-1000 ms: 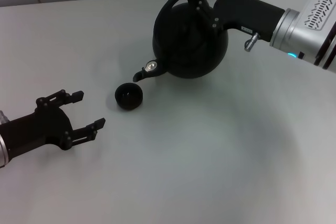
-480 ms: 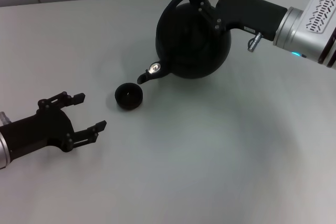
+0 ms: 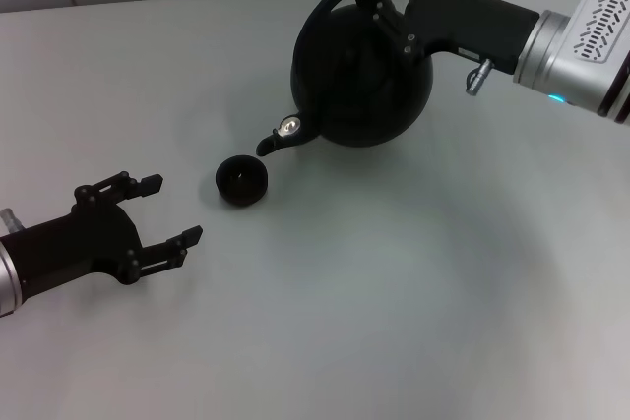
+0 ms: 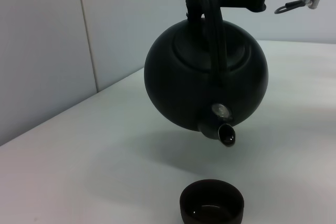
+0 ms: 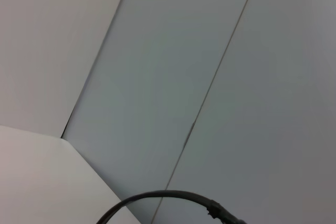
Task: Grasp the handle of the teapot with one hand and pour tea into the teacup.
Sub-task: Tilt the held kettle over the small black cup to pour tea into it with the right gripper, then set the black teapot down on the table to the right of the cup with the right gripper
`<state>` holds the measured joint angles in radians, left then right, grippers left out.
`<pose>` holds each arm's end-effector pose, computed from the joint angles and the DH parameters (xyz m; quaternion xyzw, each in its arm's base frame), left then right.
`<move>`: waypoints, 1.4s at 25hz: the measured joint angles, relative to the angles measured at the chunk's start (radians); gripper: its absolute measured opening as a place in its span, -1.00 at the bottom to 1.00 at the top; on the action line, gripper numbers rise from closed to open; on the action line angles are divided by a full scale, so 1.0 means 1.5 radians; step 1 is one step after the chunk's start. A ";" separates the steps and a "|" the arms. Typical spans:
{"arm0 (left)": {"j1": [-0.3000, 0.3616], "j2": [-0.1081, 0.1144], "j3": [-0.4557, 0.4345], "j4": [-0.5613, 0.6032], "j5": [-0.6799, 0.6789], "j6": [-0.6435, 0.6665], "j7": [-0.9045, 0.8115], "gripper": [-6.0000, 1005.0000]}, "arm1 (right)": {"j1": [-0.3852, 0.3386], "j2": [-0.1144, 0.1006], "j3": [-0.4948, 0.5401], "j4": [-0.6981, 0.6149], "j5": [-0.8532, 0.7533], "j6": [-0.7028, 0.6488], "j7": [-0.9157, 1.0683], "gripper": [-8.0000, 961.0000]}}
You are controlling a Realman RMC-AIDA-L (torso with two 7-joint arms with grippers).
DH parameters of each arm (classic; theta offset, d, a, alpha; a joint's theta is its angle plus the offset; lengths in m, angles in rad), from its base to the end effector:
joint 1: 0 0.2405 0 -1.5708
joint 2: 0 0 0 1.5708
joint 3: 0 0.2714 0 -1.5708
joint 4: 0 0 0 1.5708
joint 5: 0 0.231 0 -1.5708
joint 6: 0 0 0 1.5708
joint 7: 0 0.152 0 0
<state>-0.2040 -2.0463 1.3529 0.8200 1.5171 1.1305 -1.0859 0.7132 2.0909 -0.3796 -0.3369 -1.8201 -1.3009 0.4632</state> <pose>-0.3188 0.3169 -0.0503 -0.9508 -0.1154 -0.1592 0.2394 0.2540 0.4214 -0.0285 -0.8855 -0.0550 0.2559 0.3839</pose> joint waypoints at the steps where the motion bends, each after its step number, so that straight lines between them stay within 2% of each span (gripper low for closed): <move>1: 0.000 0.000 0.000 0.001 0.000 0.000 0.000 0.60 | 0.000 0.000 0.000 -0.004 0.000 0.000 0.000 -0.73; 19: 0.000 0.000 0.000 0.007 0.003 0.000 -0.002 0.61 | -0.001 0.000 0.008 -0.003 0.004 0.002 0.029 -0.73; 27: -0.002 0.000 0.000 0.007 0.007 0.000 -0.002 0.61 | -0.012 -0.005 0.006 0.040 0.075 0.007 0.046 -0.73; 35: -0.005 -0.002 -0.001 0.008 0.007 0.000 0.003 0.61 | -0.034 -0.005 0.009 0.073 0.169 0.009 0.119 -0.73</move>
<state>-0.2116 -2.0494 1.3514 0.8324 1.5280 1.1305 -1.0819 0.6618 2.0831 -0.3661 -0.2275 -1.5665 -1.2879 0.6413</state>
